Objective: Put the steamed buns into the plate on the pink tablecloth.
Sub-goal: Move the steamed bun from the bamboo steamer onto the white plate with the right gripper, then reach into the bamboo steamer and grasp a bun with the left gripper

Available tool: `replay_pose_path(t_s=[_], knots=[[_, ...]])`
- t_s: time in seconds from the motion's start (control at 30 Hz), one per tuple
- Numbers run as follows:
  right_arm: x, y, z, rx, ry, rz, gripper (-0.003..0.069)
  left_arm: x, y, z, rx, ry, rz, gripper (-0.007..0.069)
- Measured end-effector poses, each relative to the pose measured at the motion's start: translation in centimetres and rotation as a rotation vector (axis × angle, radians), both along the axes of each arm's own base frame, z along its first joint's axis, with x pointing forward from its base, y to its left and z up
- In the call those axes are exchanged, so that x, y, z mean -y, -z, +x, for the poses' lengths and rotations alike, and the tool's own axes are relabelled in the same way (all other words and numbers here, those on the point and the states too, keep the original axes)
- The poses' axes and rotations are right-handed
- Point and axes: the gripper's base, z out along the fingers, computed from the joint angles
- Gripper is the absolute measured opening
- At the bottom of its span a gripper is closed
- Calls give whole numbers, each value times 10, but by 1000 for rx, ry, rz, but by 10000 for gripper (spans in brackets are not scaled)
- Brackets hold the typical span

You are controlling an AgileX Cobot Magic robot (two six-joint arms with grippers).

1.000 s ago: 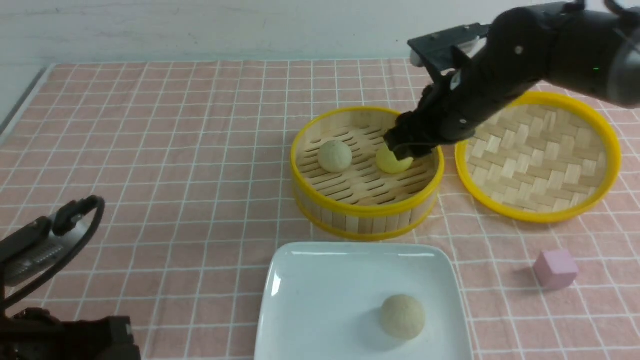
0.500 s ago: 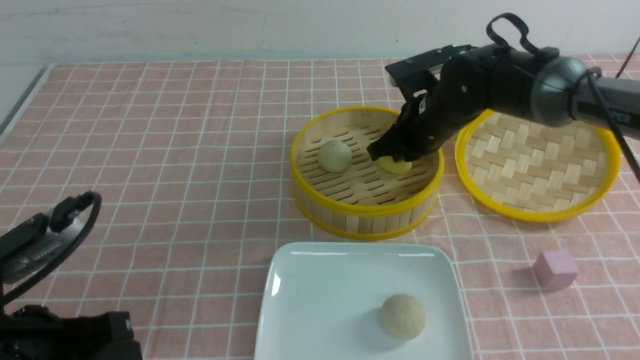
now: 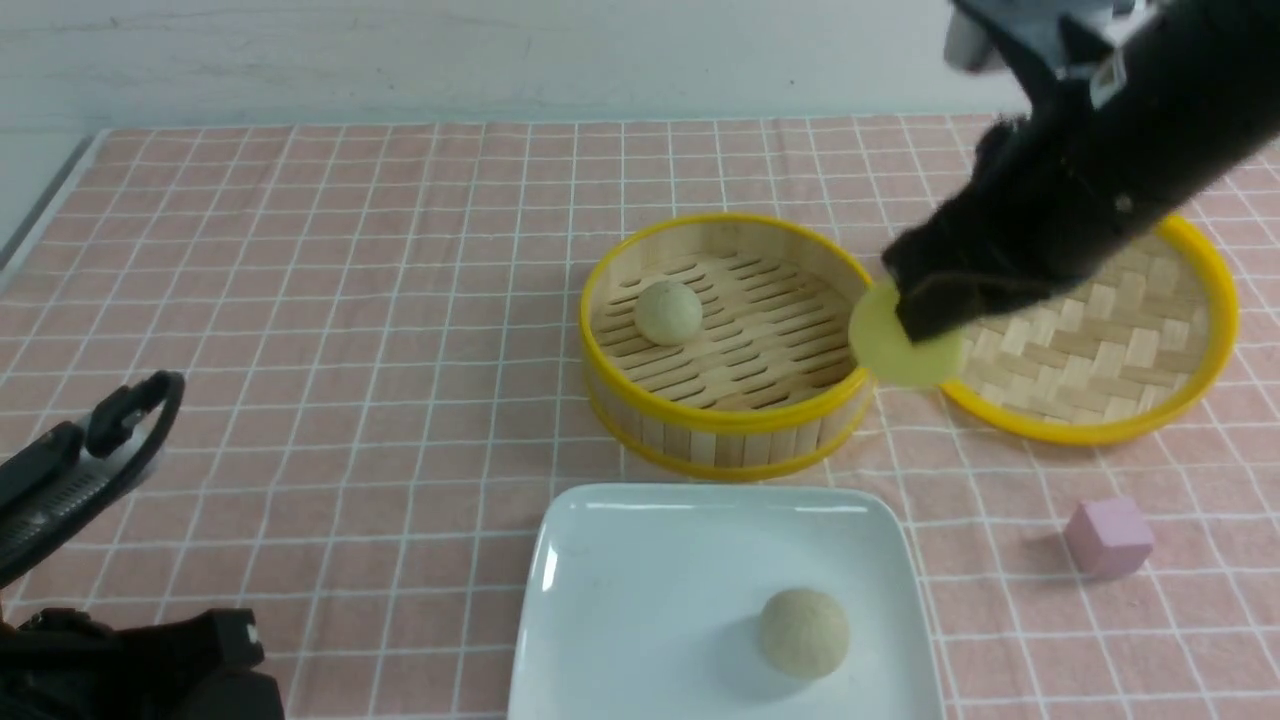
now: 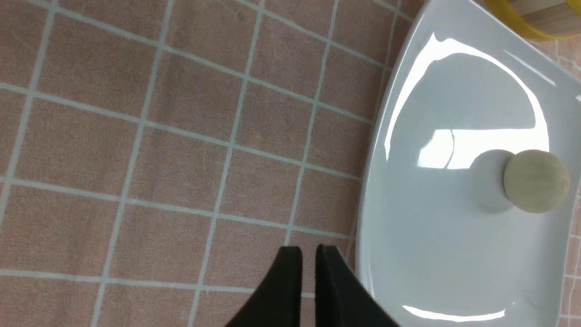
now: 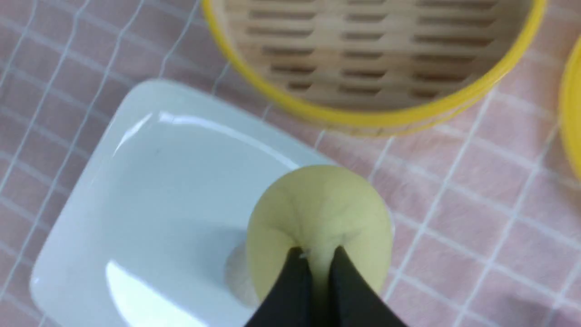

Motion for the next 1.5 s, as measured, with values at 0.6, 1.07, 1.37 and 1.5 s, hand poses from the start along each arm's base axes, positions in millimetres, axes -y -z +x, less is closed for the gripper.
replay_pose_path(t_s=[0.6, 1.07, 1.37, 1.5], knots=[[1, 130, -6, -36, 83, 35, 69, -3, 0, 3, 30, -12, 32, 91], [3, 120, -3, 42, 87, 37, 503, -3, 0, 3, 31, -11, 37, 97], [37, 12, -31, 327, 14, 40, 495, -3, -2, 4, 41, -11, 40, 65], [83, -34, -72, 399, 84, -40, 344, -2, -19, 12, 39, 30, 44, 6]])
